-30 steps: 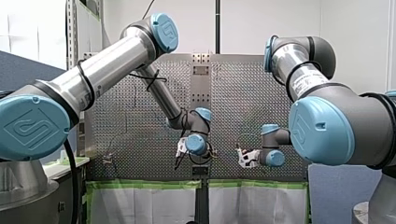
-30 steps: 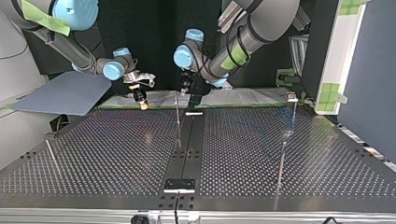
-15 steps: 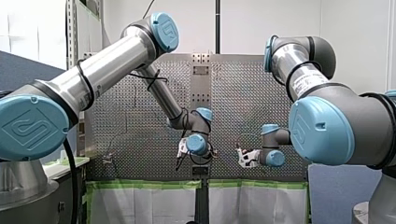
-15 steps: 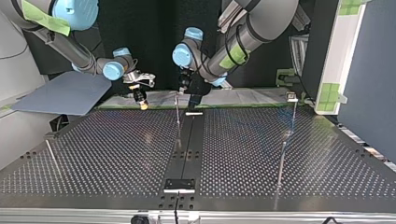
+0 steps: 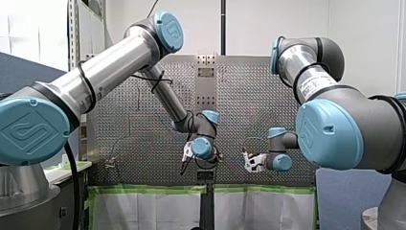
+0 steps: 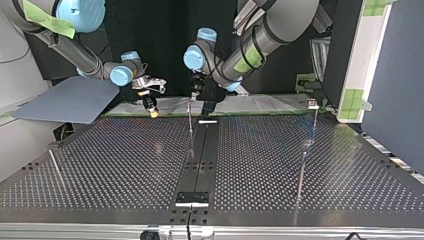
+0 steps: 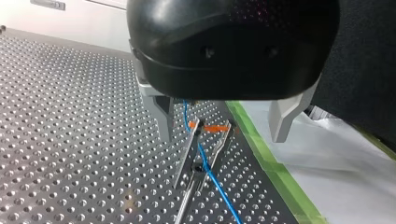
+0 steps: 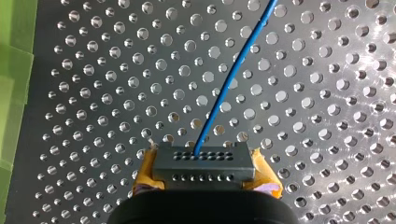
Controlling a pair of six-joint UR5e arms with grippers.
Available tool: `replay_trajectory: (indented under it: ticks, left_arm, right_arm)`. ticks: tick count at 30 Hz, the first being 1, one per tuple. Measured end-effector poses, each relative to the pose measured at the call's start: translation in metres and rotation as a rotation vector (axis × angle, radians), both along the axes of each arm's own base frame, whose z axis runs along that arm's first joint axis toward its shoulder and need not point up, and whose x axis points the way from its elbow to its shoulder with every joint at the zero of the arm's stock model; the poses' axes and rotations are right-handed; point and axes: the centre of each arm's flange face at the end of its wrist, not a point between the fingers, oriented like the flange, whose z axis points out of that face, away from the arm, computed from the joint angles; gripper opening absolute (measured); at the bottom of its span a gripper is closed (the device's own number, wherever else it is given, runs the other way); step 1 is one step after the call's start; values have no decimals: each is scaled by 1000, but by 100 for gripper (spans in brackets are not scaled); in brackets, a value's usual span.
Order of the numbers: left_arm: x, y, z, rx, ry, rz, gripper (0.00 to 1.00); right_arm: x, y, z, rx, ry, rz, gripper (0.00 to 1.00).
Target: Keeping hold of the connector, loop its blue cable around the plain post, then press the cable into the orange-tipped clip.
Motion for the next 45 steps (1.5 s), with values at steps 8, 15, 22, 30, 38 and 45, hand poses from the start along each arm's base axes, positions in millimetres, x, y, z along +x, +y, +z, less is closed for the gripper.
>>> replay_trajectory:
  ticks: [8,15,22,30,38,45]
  left_arm:
    - [-22,-3,25,-49,-45,-17,100]
    - [-38,0,51,-148,-83,-24,100]
    - [-54,5,74,-254,-111,-27,100]
    - [-73,17,103,-335,-170,-17,100]
    - [-93,31,124,-357,-219,-3,100]
    - [-113,51,137,-334,-234,25,100]
  right_arm:
    - [0,0,0,1,1,0,0]
    - [0,0,0,2,1,0,0]
    - [0,0,0,3,2,0,0]
    - [-1,1,-1,12,5,0,0]
    - [-5,0,-1,20,7,-6,0]
    - [-10,-2,-2,25,8,-15,0]
